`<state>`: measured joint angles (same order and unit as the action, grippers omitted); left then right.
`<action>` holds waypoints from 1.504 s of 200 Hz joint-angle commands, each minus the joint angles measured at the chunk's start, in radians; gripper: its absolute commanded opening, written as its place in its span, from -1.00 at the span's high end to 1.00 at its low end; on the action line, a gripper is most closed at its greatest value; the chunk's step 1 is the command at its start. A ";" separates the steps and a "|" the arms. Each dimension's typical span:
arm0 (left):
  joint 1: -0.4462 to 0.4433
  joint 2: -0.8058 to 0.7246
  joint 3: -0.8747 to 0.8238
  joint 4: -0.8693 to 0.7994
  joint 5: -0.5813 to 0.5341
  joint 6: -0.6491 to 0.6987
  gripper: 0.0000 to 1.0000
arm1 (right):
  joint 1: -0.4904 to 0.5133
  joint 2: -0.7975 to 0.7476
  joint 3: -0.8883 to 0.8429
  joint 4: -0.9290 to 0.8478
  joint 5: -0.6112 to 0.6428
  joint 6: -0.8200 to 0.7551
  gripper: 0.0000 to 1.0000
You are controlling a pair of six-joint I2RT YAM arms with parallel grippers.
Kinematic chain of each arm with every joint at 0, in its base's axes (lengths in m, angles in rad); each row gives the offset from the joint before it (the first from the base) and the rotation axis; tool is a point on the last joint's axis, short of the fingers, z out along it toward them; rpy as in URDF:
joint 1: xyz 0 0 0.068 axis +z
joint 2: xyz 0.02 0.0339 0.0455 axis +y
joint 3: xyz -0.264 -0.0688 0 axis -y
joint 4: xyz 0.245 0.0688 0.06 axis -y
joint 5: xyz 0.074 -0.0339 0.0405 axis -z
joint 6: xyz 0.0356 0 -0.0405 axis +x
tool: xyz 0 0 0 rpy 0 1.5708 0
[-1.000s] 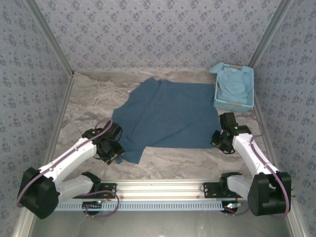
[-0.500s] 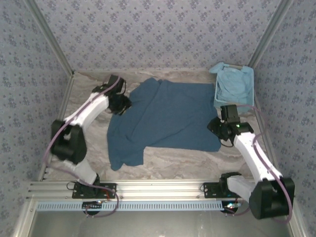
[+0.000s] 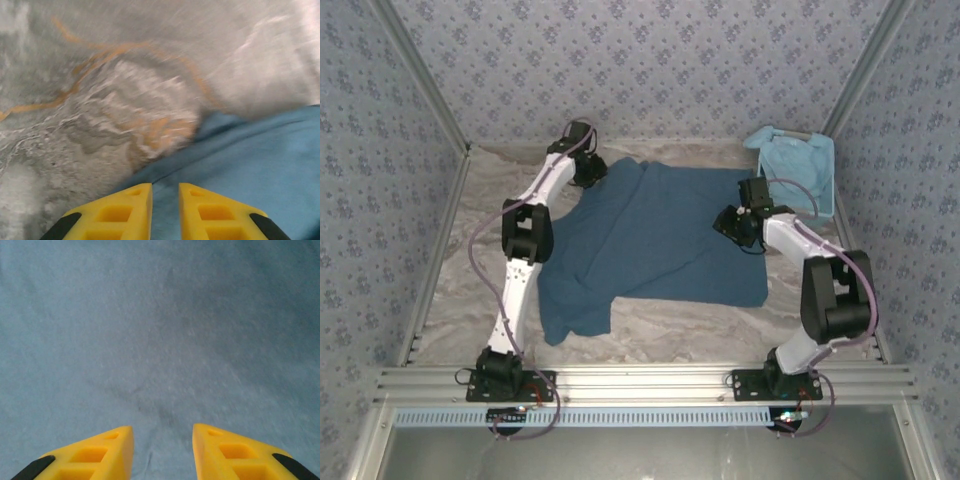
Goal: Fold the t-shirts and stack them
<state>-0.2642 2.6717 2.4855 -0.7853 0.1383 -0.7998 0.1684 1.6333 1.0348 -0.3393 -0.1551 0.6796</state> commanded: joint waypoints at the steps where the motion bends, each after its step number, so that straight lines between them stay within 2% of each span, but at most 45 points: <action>1: 0.035 -0.003 -0.020 -0.148 -0.022 0.023 0.63 | 0.006 0.059 0.058 -0.012 -0.008 -0.024 0.24; 18: 0.057 -0.072 -0.164 -0.120 -0.040 0.035 0.65 | 0.012 0.102 0.090 -0.033 -0.001 -0.023 0.23; 63: 0.133 -0.332 -0.648 0.084 -0.049 -0.013 0.68 | 0.037 0.245 0.217 -0.098 0.014 -0.032 0.22; 105: 0.151 -0.495 -0.863 0.148 -0.024 -0.026 0.68 | 0.070 0.405 0.343 -0.246 0.029 -0.041 0.22; 130: 0.146 -0.589 -0.905 0.130 -0.084 -0.027 0.72 | 0.080 0.402 0.329 -0.239 0.050 -0.041 0.22; 146: 0.140 -0.615 -0.839 0.146 -0.111 -0.001 0.53 | 0.091 0.372 0.299 -0.177 0.035 -0.080 0.22; 161: 0.132 -0.561 -0.687 0.115 -0.089 0.026 0.39 | 0.103 0.358 0.290 -0.142 0.013 -0.104 0.22; 195: 0.082 -0.283 -0.211 -0.079 -0.072 0.123 0.28 | 0.118 0.362 0.312 -0.165 0.000 -0.120 0.23; 216: 0.048 -0.102 0.083 -0.171 -0.074 0.129 0.23 | 0.119 0.345 0.305 -0.173 -0.007 -0.117 0.22; 233: 0.028 0.007 0.251 -0.213 -0.081 0.092 0.22 | 0.120 0.327 0.289 -0.167 -0.009 -0.114 0.22; 244: 0.025 0.043 0.292 -0.219 -0.081 0.052 0.21 | 0.120 0.320 0.280 -0.165 -0.015 -0.114 0.22; 260: 0.020 0.048 0.263 -0.175 -0.063 0.016 0.20 | 0.121 0.317 0.272 -0.164 -0.020 -0.114 0.22; 301: 0.000 0.058 0.236 -0.098 -0.057 0.033 0.15 | 0.117 0.315 0.248 -0.167 -0.025 -0.113 0.22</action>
<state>-0.2638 2.7445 2.7152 -0.9119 0.0723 -0.7609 0.2821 1.9709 1.3128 -0.4637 -0.1650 0.5819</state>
